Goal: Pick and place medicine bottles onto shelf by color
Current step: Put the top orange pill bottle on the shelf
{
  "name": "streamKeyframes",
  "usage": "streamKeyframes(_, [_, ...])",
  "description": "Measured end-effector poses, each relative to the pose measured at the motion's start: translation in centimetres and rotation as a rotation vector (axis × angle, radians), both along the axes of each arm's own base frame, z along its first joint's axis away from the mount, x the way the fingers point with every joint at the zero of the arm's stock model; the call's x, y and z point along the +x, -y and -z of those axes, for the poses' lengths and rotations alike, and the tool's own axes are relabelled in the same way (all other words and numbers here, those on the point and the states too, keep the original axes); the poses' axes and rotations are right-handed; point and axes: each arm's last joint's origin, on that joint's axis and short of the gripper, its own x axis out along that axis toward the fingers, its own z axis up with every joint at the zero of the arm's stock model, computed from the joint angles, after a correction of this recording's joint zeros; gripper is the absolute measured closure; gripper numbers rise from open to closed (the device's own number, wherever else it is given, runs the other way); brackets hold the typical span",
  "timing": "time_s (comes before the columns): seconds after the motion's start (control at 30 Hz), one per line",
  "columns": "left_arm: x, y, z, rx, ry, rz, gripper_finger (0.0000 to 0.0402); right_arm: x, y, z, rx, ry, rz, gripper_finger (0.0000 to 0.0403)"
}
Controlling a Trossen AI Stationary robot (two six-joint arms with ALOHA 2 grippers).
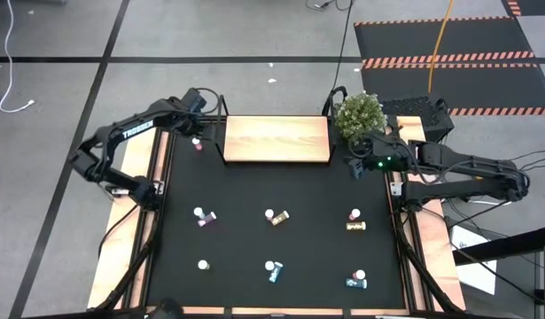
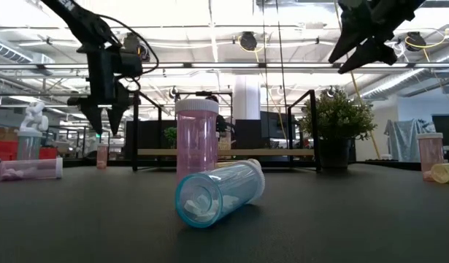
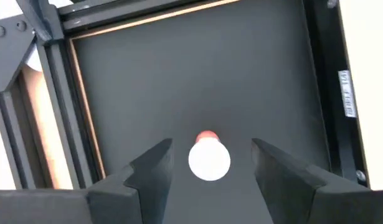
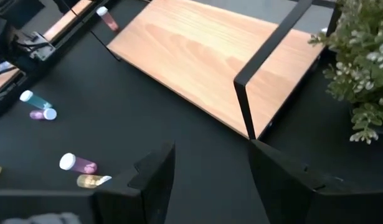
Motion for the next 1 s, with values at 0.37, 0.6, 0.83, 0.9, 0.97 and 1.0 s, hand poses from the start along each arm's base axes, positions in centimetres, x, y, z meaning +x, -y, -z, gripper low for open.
streamKeyframes(0.37, [-0.2, -0.2, 1.9, -0.048, -0.010, -0.021, 0.0185, 0.9, 0.2, 0.7, 0.028, -0.049, 0.017, 0.0204])
streamKeyframes(0.6, [-0.5, 0.3, 3.2, -0.069, 0.005, -0.026, 0.0185, 1.3, 0.2, 1.0, 0.052, -0.063, 0.006, 0.0204])
streamKeyframes(0.83, [-0.4, 0.3, 3.4, -0.071, 0.020, -0.029, 0.0186, 1.5, 0.2, 0.8, 0.055, -0.030, 0.011, 0.0204])
streamKeyframes(0.9, [-0.4, 0.2, 3.4, -0.059, 0.028, -0.027, 0.0186, 1.5, 0.2, 0.8, 0.053, -0.019, 0.011, 0.0204])
streamKeyframes(0.97, [-0.3, 0.1, 3.4, -0.048, 0.033, -0.019, 0.0186, 1.6, 0.2, 0.7, 0.055, -0.013, 0.013, 0.0204])
streamKeyframes(1.0, [-0.3, 0.0, 3.3, -0.040, 0.037, -0.014, 0.0186, 1.6, 0.2, 0.7, 0.058, -0.011, 0.017, 0.0204])
